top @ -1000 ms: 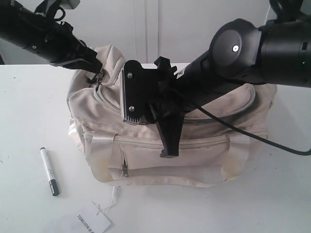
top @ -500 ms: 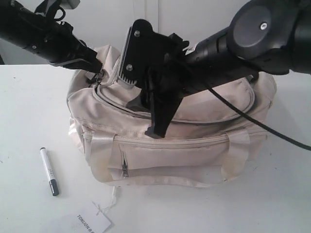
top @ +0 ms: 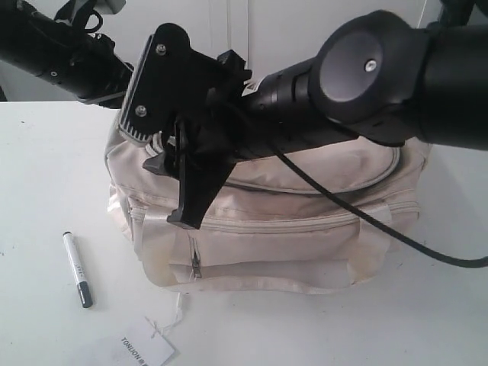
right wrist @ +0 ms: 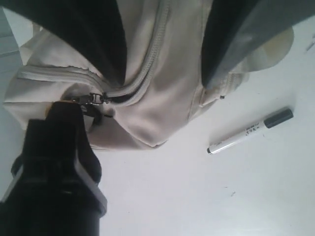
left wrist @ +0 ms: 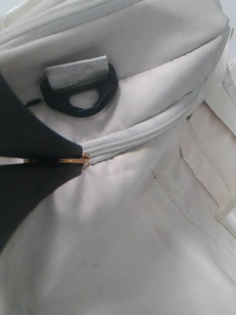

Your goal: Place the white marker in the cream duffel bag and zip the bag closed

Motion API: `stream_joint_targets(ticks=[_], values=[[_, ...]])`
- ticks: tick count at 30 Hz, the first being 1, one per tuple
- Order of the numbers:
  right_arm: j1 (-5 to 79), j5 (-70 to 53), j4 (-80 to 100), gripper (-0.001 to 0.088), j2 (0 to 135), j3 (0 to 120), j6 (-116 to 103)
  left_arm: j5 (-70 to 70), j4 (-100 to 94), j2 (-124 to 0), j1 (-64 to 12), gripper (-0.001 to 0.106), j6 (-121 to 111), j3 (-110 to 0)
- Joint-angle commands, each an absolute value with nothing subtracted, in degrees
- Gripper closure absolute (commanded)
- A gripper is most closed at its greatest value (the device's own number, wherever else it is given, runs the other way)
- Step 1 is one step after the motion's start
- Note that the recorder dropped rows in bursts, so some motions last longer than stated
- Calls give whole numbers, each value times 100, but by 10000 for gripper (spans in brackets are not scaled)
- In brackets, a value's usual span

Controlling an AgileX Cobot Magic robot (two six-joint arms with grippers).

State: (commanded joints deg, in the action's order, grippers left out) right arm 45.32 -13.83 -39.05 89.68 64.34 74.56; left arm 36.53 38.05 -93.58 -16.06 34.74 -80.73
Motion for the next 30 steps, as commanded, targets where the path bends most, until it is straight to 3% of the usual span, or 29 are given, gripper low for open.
stream_joint_targets(ticks=[9,19,21,23,26,27,30], values=[[4532,-1011,-3905,348,9233,6370,7456,3653,3805,-9358,-1606,1053,3474,-8073],[4532,-942,-3905,354,9532,6371,7421,3653,3805,-9358,-1606,1053,3474,-8073],[4532,-793,-3905,418,9571,6371,7421,3652,3805,-9358,-1606,1053,3463,-8073],[4532,-720,-3905,546,9571,6371,7421,3652,3805,-9358,-1606,1053,3463,-8073],[4532,-785,-3877,828,9571,6371,7445,3652,3805,-9358,-1606,1053,3451,-8073],[4532,-816,-3877,867,9571,6371,7445,3664,3805,-9358,-1606,1053,3451,-8073],[4532,-929,-3877,868,9571,6371,7445,3609,3805,-9358,-1606,1053,3462,-8073]])
